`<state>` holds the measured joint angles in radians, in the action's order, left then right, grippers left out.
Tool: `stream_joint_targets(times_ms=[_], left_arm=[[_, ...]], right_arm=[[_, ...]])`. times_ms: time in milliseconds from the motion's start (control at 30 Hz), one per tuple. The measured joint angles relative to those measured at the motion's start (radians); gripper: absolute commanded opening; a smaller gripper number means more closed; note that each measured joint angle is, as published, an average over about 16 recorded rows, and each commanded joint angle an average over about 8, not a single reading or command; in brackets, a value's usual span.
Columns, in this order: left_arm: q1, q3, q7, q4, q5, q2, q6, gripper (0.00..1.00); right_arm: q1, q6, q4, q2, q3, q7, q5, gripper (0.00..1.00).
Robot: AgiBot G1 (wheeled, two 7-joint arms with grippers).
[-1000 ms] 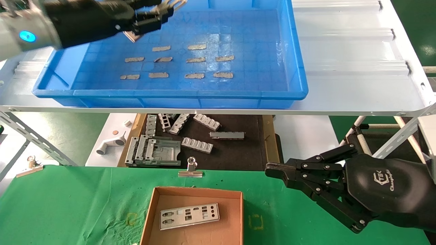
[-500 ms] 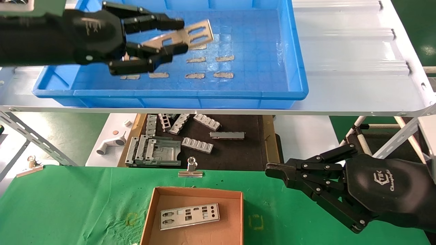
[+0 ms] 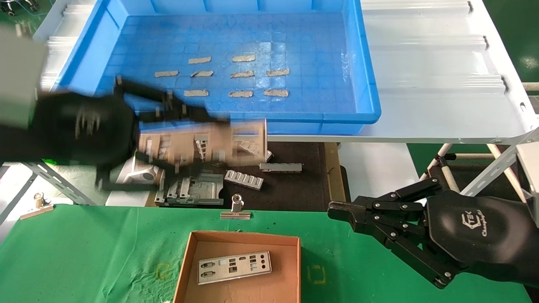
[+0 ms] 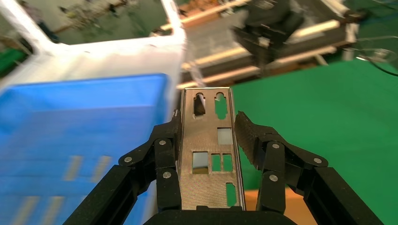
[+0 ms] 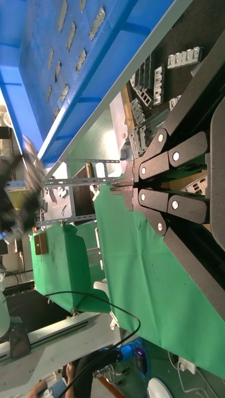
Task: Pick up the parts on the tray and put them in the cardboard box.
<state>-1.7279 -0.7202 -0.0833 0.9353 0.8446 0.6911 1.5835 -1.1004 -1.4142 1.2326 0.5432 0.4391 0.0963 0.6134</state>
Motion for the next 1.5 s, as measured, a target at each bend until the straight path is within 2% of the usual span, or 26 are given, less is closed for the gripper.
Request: stream_joint_targets(times_ms=[300, 600, 1067, 1500], left_arm=[[0.134, -0.097, -0.011, 0.165, 0.041, -0.052, -0.094, 0.00], [0.302, -0.157, -0.041, 0.232, 0.126, -0.017, -0.281, 0.00], [0.462, -0.208, -0.048, 0.226, 0.220, 0.058, -0.524, 0.00], [0.518, -0.215, -0.060, 0.173, 0.245, 0.101, -0.628, 0.00]], right_arm=[[0.000, 0.000, 0.000, 0.000, 0.000, 0.000, 0.000, 0.00], [0.000, 0.000, 0.000, 0.000, 0.000, 0.000, 0.000, 0.00], [0.000, 0.000, 0.000, 0.000, 0.000, 0.000, 0.000, 0.00], [0.000, 0.000, 0.000, 0.000, 0.000, 0.000, 0.000, 0.00]])
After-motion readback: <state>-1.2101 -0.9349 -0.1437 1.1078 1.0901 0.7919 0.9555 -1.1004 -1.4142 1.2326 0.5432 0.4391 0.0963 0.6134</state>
